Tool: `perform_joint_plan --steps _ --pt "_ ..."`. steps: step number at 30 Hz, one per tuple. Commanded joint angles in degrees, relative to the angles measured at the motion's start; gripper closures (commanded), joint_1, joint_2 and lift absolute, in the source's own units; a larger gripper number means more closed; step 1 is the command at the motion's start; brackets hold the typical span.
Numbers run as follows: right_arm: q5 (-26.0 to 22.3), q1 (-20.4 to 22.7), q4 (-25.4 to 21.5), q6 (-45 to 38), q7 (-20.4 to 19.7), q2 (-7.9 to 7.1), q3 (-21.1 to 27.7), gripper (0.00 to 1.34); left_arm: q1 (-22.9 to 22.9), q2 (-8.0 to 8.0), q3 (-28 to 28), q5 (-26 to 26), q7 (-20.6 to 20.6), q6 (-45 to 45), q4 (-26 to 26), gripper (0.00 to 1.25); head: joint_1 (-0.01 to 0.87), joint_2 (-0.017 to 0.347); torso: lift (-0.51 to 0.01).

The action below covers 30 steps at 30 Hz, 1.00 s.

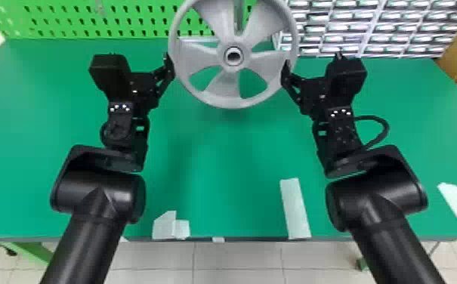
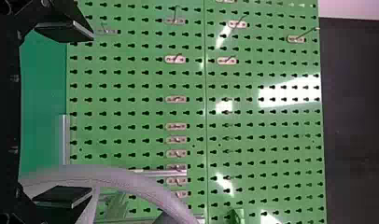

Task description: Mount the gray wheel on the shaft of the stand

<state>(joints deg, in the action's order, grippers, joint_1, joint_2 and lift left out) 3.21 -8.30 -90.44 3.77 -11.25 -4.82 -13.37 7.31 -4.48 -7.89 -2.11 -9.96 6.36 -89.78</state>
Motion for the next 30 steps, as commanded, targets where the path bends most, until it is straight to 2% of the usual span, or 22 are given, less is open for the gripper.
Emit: perform_joint_plan --steps 1,19,30 --pt "-0.7 1.2 -0.2 1.4 0.0 0.08 0.4 0.22 -1.3 0.00 0.5 -0.7 0.8 1.4 0.0 0.13 0.865 0.052 -0.101" --pt "-2.9 4.4 0.7 4.2 0.1 -1.51 -0.4 0.23 -5.3 0.00 2.9 -1.8 3.7 3.8 0.0 0.13 0.865 0.052 -0.101" --pt "-2.9 5.7 1.6 5.4 0.1 -1.95 -0.5 0.22 -7.0 0.00 4.9 -1.7 9.3 2.3 0.8 0.13 0.865 0.052 -0.101"
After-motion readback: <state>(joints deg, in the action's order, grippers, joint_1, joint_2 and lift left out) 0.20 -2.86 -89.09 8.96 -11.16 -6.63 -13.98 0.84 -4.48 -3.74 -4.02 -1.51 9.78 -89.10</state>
